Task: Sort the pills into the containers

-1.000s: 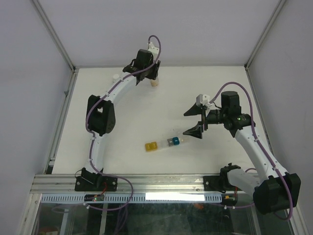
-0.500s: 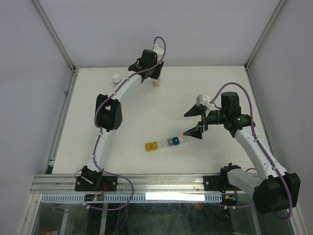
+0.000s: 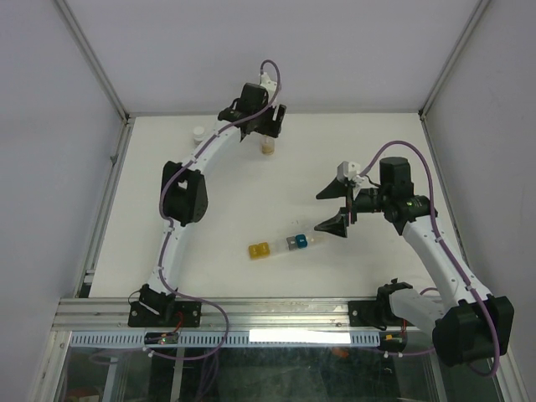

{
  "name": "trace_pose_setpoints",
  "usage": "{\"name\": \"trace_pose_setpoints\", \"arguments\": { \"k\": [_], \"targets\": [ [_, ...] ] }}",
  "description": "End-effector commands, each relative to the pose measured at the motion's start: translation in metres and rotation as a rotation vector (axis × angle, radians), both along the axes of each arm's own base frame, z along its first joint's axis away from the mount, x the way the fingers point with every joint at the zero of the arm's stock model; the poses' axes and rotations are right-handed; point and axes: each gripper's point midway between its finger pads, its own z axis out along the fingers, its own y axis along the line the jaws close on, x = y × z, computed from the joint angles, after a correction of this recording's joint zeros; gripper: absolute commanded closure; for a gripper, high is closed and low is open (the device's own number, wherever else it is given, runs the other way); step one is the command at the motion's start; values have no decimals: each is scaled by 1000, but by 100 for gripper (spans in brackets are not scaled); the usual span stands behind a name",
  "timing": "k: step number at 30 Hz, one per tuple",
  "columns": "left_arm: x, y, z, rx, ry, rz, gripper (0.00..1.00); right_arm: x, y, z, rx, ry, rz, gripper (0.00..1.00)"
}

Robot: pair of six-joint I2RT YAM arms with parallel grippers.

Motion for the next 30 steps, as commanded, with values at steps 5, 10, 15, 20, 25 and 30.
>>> {"name": "trace_pose_setpoints", "arguments": {
  "k": [5,10,15,20,25,30],
  "targets": [
    [-94,-16,174,-265,-187,-216,24,8,0,17,57,-28,-24,0],
    [-205,-27,179,-320,-365,-443,21,33,-8,20,103,40,-177,0],
    [-313,-24,157,-403,-528,-650,16,56,-21,25,144,112,-328,0],
    [-374,-5,125,-460,-608,-756,13,56,-26,21,148,120,-312,0],
    [-398,2,91,-429,-610,-797,12,53,-26,12,137,123,-273,2],
    [-395,-3,52,-349,-561,-778,12,65,-32,-2,81,133,-332,4]
  ]
}}
